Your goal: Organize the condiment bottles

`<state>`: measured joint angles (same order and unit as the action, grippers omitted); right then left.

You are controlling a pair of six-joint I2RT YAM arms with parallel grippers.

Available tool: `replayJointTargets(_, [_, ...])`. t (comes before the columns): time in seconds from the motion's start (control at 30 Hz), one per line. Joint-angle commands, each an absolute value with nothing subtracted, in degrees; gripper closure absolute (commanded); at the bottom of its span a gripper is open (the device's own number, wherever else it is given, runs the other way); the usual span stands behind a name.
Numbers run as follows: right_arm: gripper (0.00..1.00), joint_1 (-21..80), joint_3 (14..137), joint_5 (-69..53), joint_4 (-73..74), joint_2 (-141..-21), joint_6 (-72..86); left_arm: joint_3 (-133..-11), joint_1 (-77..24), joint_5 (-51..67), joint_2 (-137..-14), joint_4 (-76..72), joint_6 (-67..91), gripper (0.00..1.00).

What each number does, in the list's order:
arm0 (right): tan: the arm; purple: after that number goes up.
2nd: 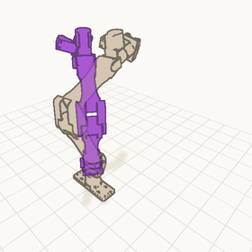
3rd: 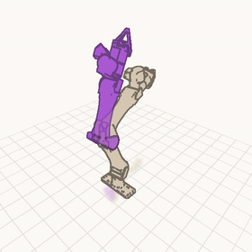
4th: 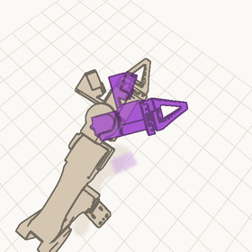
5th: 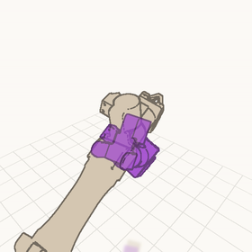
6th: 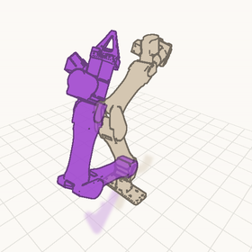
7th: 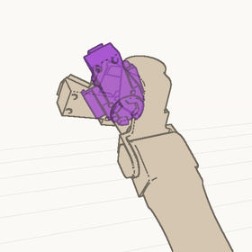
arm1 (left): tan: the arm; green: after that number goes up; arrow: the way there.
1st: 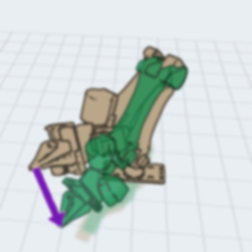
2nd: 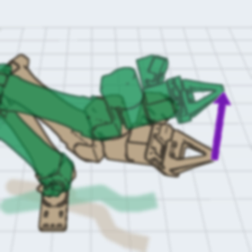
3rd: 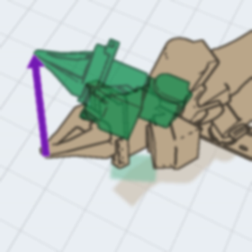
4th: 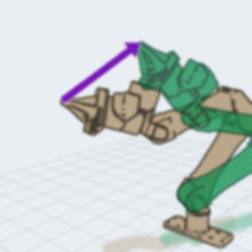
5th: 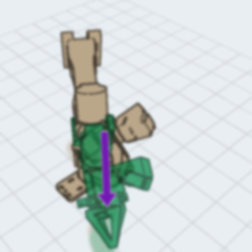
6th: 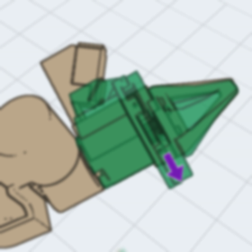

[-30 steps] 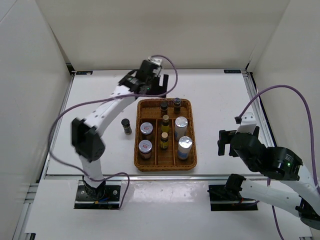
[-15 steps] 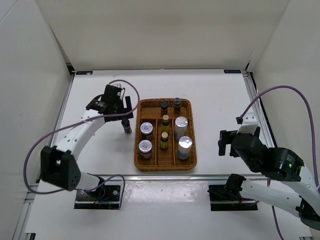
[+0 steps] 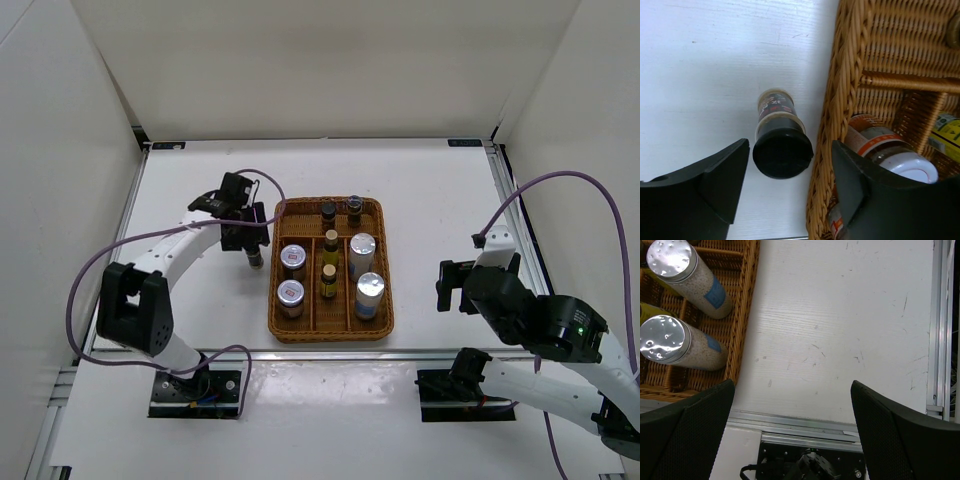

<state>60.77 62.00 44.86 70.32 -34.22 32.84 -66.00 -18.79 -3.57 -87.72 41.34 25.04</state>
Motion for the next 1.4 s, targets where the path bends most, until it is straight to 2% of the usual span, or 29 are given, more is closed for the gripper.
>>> replayJointTargets(0.0, [0.0, 60.9, 61.6, 46.1, 69.1, -34.3, 33.3, -67.1, -17.8, -2.5, -88.9, 40.3, 24.5, 0.25])
replayJointTargets(0.23, [0.0, 60.9, 61.6, 46.1, 69.1, -33.8, 33.3, -68.9, -17.8, -3.0, -88.0, 40.3, 24.5, 0.42])
replayJointTargets(0.27, [0.0, 60.9, 61.6, 46.1, 69.1, -33.8, 33.3, -69.9, -17.8, -2.4, -86.6, 40.3, 24.5, 0.47])
replayJointTargets(0.47, [0.0, 60.9, 61.6, 46.1, 69.1, -34.3, 33.3, -81.2, -21.2, -2.5, -83.8, 41.4, 24.5, 0.62])
replayJointTargets(0.73, [0.0, 60.9, 61.6, 46.1, 69.1, -34.3, 33.3, -96.2, -27.2, -3.0, -96.0, 41.4, 23.5, 0.63])
replayJointTargets(1.13, [0.0, 60.9, 61.6, 46.1, 69.1, -34.3, 33.8, -98.3, -28.2, -5.3, -108.6, 41.4, 23.5, 0.65])
replayJointTargets(1.27, [0.0, 60.9, 61.6, 46.1, 69.1, -34.3, 33.8, -98.3, -28.2, -5.8, -111.0, 41.4, 23.5, 0.57])
replayJointTargets(1.33, [0.0, 60.9, 61.6, 46.1, 69.1, -34.3, 33.8, -98.3, -28.2, -6.3, -111.7, 41.4, 23.5, 0.45])
replayJointTargets(1.37, [0.0, 60.9, 61.6, 46.1, 69.1, -34.3, 33.8, -98.3, -28.2, -6.3, -112.2, 41.4, 23.5, 0.43])
